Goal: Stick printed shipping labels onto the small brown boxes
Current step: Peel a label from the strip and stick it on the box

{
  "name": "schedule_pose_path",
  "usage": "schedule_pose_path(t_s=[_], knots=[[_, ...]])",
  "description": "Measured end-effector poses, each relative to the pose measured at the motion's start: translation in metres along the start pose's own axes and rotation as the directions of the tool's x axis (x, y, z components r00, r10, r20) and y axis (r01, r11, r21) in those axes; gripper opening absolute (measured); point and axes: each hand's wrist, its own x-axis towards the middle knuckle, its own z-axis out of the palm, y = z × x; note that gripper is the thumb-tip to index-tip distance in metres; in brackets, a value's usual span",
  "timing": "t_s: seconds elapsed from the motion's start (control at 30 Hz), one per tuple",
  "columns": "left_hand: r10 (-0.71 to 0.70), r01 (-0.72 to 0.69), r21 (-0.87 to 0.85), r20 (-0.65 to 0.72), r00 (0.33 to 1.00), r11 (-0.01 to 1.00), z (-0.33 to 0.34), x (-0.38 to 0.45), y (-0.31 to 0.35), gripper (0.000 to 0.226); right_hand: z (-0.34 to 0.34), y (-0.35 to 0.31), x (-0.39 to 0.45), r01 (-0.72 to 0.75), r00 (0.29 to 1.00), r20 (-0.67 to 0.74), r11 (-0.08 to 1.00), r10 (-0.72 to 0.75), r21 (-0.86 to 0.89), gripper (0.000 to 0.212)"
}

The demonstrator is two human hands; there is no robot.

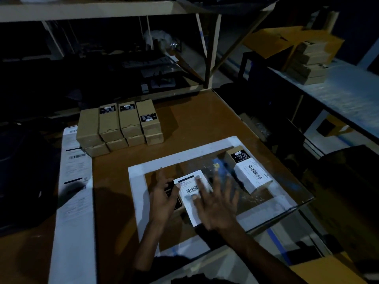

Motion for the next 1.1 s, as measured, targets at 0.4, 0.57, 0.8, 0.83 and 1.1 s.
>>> schedule_pose_path(t_s=[0.4,0.57,0.8,0.83,1.1], knots=[[0.047,-0.045,0.084,-0.02,0.999,0.996,0.003,0.002,-0.009,0.076,-0.01,0.007,0.012,-0.001,1.0,0.012,0.999,0.001,-0.033,0.066],[0.084,-0.083,0.088,-0.01,0.996,0.993,0.001,0.001,-0.01,0.074,0.014,-0.03,-0.013,0.2,0.98,-0.004,0.979,-0.2,-0.035,0.069],[0.084,-0.08,0.088,-0.042,0.996,0.993,0.004,0.004,-0.014,0.075,-0.012,0.019,0.014,0.054,0.998,-0.021,0.997,-0.055,-0.057,0.082],[0.085,-0.08,0.091,-0.048,0.995,0.993,0.005,0.004,-0.014,0.075,-0.012,0.014,0.015,0.037,0.999,-0.037,0.999,-0.038,-0.027,0.085],[0.082,-0.08,0.053,-0.043,0.996,0.995,0.003,0.0,-0.009,0.072,0.005,-0.015,-0.001,0.167,0.982,-0.075,0.983,-0.173,-0.08,0.063]])
